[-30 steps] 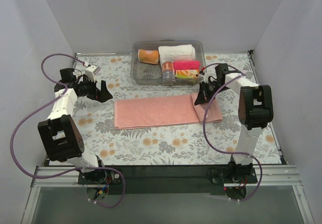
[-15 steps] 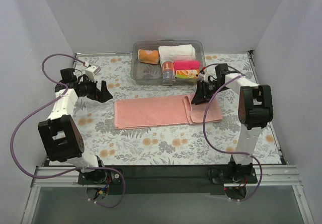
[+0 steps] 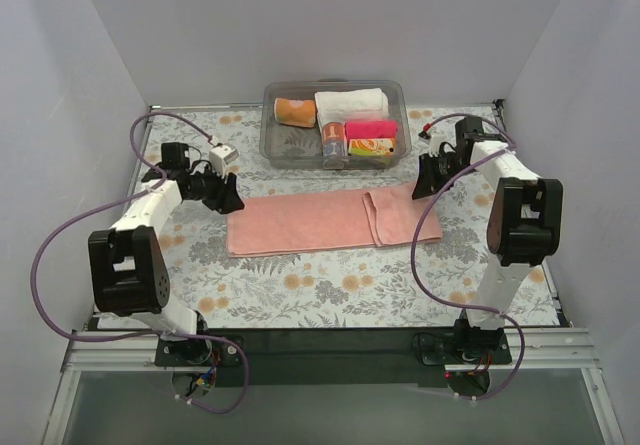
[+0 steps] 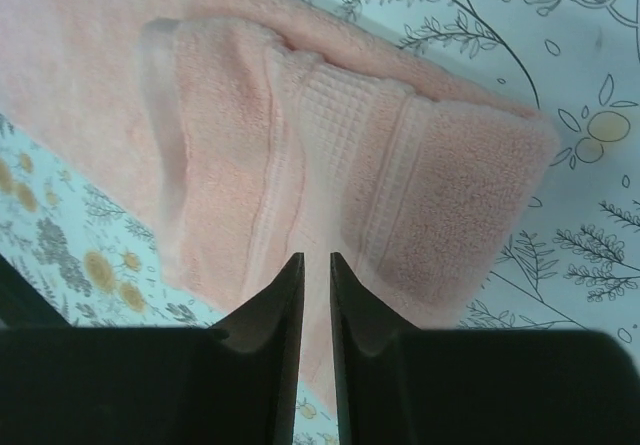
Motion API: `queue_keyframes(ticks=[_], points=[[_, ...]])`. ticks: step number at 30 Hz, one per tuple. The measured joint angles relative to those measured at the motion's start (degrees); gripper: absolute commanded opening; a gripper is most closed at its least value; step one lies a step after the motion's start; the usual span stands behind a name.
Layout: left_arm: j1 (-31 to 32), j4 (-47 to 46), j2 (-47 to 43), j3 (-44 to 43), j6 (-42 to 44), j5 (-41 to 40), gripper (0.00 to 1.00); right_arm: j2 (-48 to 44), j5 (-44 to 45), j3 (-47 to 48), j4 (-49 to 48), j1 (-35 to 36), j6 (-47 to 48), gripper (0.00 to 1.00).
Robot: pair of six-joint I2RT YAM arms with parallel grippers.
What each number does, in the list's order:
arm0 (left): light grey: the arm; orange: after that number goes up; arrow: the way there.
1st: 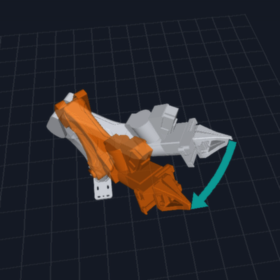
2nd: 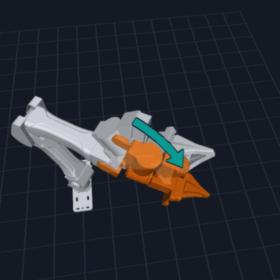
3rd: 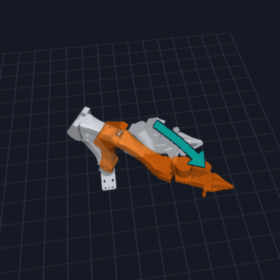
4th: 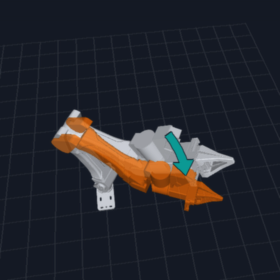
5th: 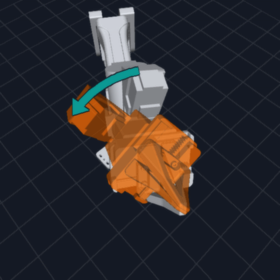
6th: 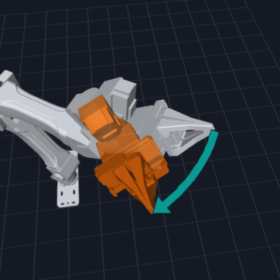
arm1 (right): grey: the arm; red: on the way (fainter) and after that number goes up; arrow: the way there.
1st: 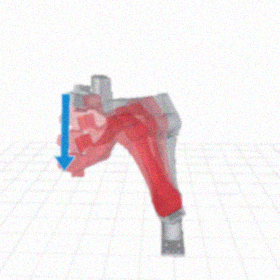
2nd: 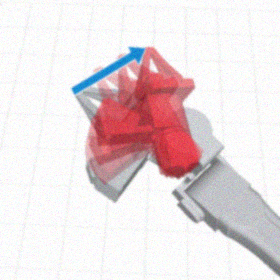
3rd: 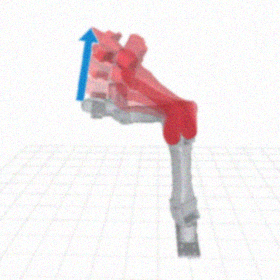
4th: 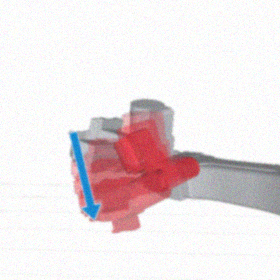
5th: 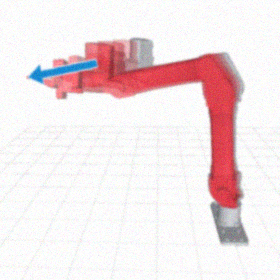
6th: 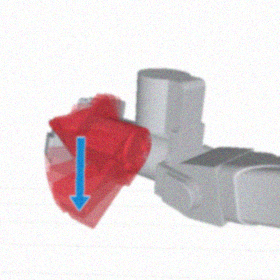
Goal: Roll the towels
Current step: Fold the towel
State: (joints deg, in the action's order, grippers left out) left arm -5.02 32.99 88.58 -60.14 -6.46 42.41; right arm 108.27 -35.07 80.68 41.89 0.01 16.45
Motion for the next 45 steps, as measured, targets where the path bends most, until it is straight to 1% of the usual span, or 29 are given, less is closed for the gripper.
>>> queue_keyframes(ticks=[1,2,3,7,10,12,15,18,19,20,22,23,25,26,28,29,30,31,33,35,39,40,41,43,45], points=[[0.9,-0.3,0.7,0.4,0.0,0.0,0.34,0.1,1.4,-0.2,0.2,0.0,1.1,0.18],[1.5,-0.2,1.5,0.8,0.0,0.0,0.3,0.4,2.5,-0.5,0.3,0.1,2.0,0.17],[2.3,-0.3,2.5,1.3,-0.1,0.0,0.28,0.8,3.4,-0.8,0.3,0.1,2.8,0.16],[4.3,0.0,8.2,2.6,-1.2,-0.6,0.23,3.3,5.8,-3.5,0.1,0.3,4.9,0.14],[4.4,0.1,12.4,2.4,-2.3,-2.5,0.2,3.5,6.1,-6.6,0.2,0.7,6.1,0.14],[4.2,0.7,14.9,0.8,-3.3,-3.0,0.18,2.1,6.3,-8.2,0.1,1.3,7.0,0.13],[3.5,1.3,17.0,-2.6,-4.2,-4.5,0.17,-0.9,7.3,-11.9,0.4,3.8,9.4,0.13],[2.0,1.4,19.6,-6.9,-4.5,-7.0,0.17,-3.4,7.0,-15.0,3.7,8.1,12.7,0.18],[1.3,1.4,20.2,-8.2,-4.4,-7.6,0.18,-3.7,6.3,-15.6,5.0,9.2,13.9,0.21],[0.6,1.4,20.7,-9.2,-4.2,-8.2,0.22,-4.0,4.9,-16.0,7.1,10.6,15.6,0.23],[-0.6,2.1,21.5,-11.3,-3.4,-8.8,0.27,-4.3,2.0,-16.2,11.9,12.9,19.1,0.24],[-1.2,2.4,21.8,-12.5,-2.9,-8.8,0.31,-4.5,0.7,-16.2,13.9,13.4,20.6,0.25],[-2.0,2.8,22.0,-13.7,-1.7,-8.3,0.35,-5.2,-1.4,-15.3,17.4,13.0,22.9,0.27],[-2.4,3.0,21.9,-14.0,-1.0,-7.2,0.4,-5.7,-2.3,-14.5,18.4,12.5,23.3,0.29],[-2.7,3.8,21.4,-14.1,0.8,-3.6,0.44,-6.4,-3.3,-11.6,19.1,11.1,23.1,0.29],[-2.6,4.4,20.9,-14.0,1.4,-1.7,0.47,-6.7,-3.4,-9.8,18.4,10.7,22.5,0.31],[-2.2,4.5,20.0,-13.6,1.9,0.2,0.52,-7.1,-3.2,-8.3,16.9,10.3,21.7,0.32],[-1.7,4.5,18.7,-13.1,2.3,1.8,0.54,-7.5,-2.8,-7.3,15.0,9.9,20.9,0.34],[0.4,4.1,15.0,-11.9,2.5,4.8,0.6,-8.4,-1.6,-6.4,11.8,9.7,20.0,0.34],[3.8,2.6,11.0,-11.1,1.6,6.5,0.62,-8.6,0.1,-6.3,9.9,9.7,19.6,0.36],[15.0,-3.3,6.2,-10.9,-1.6,6.6,0.62,-8.4,3.3,-6.7,7.5,9.4,19.7,0.42],[17.1,-4.8,6.1,-10.9,-2.4,5.9,0.62,-8.4,3.8,-6.7,7.2,9.2,19.7,0.44],[21.0,-6.4,6.6,-10.9,-3.4,5.0,0.64,-8.4,4.3,-6.9,6.8,8.9,19.8,0.46],[26.6,-8.8,9.0,-11.4,-5.6,3.6,0.7,-8.4,5.1,-7.3,6.0,8.6,19.9,0.47],[31.1,-10.3,13.2,-13.4,-7.8,2.3,0.7,-8.4,5.7,-7.6,5.9,8.3,20.0,0.47]])
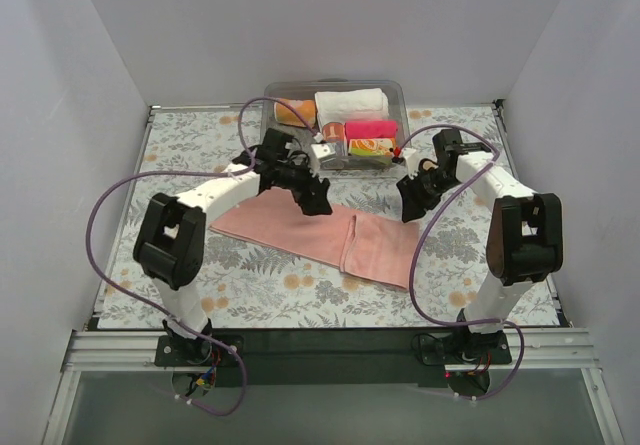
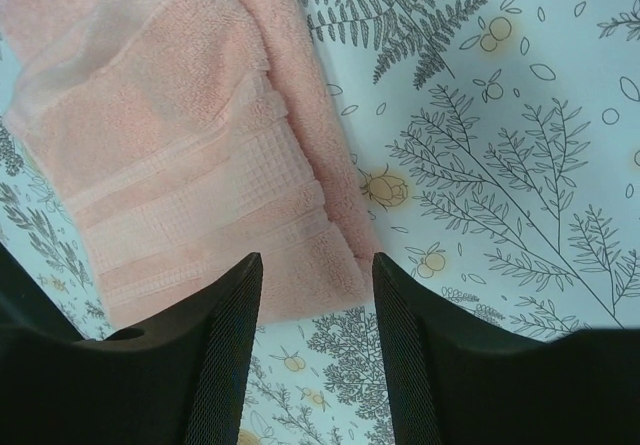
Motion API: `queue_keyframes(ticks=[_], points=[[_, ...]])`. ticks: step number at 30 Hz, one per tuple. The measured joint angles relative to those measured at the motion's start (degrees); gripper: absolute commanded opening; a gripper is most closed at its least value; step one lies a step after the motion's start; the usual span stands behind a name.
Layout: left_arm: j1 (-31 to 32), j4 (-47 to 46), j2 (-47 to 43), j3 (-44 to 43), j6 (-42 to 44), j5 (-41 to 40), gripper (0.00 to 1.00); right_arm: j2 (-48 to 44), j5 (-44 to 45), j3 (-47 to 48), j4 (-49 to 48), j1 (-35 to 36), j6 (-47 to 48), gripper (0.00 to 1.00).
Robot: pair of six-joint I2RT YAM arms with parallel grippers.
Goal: Roll the towels
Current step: Fold the towel
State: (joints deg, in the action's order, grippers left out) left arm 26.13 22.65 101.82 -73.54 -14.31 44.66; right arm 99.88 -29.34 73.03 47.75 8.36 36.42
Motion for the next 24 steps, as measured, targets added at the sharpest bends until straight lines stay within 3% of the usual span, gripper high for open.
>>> queue_keyframes(ticks=[9,20,24], points=[[8.4,-5.1,14.2,-7.2,-7.7,-5.3,0.66,2.7,0.8,-0.7,-1.5,-1.0,0.4,0.44],[9.0,-9.2,15.1,-8.1,-13.3,-4.7,0.67,5.4,0.0,-0.8,-1.7,-1.7,1.3,0.38],[9.4,-10.5,15.9,-8.4,-14.7,-3.4,0.62,5.6,-0.6,-0.9,-1.7,-2.3,1.4,0.33]])
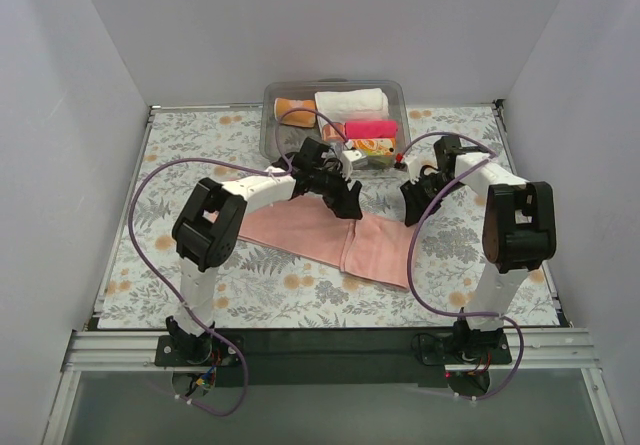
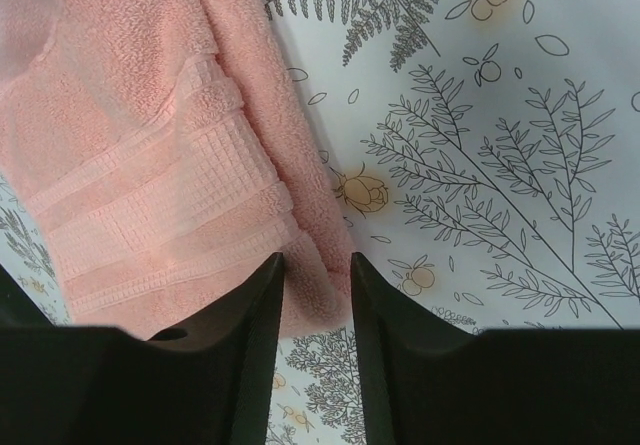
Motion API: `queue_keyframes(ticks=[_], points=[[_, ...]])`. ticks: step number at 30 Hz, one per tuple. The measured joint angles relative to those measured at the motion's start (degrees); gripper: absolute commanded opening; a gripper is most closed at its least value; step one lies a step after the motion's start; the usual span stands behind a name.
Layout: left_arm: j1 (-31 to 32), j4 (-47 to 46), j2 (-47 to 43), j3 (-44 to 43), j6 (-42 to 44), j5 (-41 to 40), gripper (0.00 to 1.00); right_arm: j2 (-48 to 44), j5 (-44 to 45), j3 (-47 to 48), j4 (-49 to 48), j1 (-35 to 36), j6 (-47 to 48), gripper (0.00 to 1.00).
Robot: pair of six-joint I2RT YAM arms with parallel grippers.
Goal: Roll the towels
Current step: Fold the towel
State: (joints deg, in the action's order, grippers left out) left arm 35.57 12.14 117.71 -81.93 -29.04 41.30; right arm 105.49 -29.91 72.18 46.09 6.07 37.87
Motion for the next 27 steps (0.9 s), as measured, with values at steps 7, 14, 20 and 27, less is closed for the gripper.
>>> queue_keyframes(ticks=[7,14,20,27], points=[[1.0,-0.5,3.4,-0.7,-1.2,0.8,0.47,0.4,-0.5,0.0,0.1,-0.9,0.4,0.27],[1.3,-0.6,3.8,-1.1,-1.5,0.7,0.18,0.6,-1.0,0.0,0.5,-1.5,1.9,0.01],[1.3,-0.9,3.8,-1.4,-0.6,0.5,0.14,0.6,-1.4,0.0,0.6,-2.5,2.5,0.01],[1.3,-0.9,3.8,-1.4,-0.1,-0.1,0.21,1.0,-2.0,0.0,0.6,-2.8,2.6,0.04]])
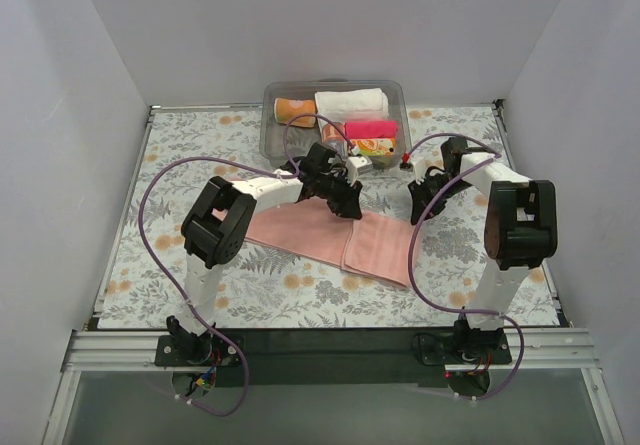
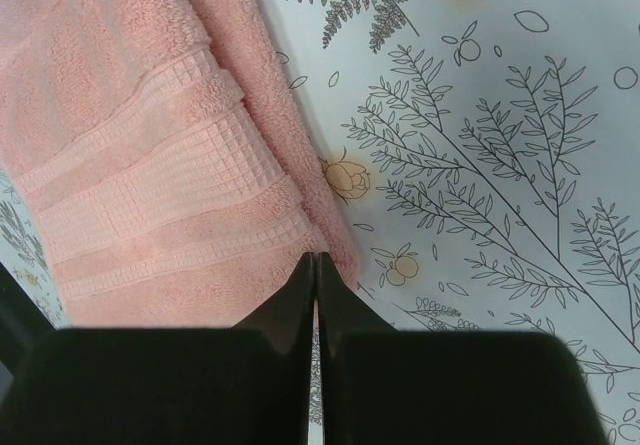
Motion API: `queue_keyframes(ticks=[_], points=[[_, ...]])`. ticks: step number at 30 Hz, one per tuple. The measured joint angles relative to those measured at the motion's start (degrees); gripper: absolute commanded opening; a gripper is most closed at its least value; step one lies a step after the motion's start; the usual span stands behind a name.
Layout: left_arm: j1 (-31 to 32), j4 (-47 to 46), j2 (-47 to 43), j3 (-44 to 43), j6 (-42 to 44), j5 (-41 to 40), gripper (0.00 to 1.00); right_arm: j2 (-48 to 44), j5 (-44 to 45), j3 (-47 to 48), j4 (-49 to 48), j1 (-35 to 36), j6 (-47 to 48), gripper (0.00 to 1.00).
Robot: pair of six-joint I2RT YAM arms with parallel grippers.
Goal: Roll the towels
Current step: Fold the towel
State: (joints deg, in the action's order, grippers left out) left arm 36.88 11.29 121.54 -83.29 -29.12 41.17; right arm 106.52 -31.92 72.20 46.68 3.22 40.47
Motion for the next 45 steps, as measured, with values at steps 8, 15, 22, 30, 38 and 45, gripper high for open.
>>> queue_keyframes(ticks=[8,15,22,30,38,45], points=[[0.0,2.1,-0.4,0.2,4.4,-2.9,0.56,0.9,1.0,0.0,0.2,0.0,-0.1,0.36],[-4.1,4.7,-15.6,11.6,6.6,-2.9,0.54,0.9,2.6,0.0,1.4,-0.4,0.5,0.33],[-22.1,7.6,-25.6,16.4,5.7,-4.7,0.51,1.2,3.4,0.0,3.3,0.6,1.5,0.26],[-30.8,13.8,-18.2,21.0,6.1,-9.2,0.42,3.6,2.5,-0.4,4.3,4.0,1.0,0.23],[-39.1,16.9,-9.8,11.3,8.4,-9.3,0.41,4.8,-1.2,0.0,4.3,11.5,-1.9,0.25],[-43.8,19.4,-0.5,-2.3,12.6,-8.9,0.42,10.3,-6.7,6.7,3.5,19.8,-6.2,0.29]])
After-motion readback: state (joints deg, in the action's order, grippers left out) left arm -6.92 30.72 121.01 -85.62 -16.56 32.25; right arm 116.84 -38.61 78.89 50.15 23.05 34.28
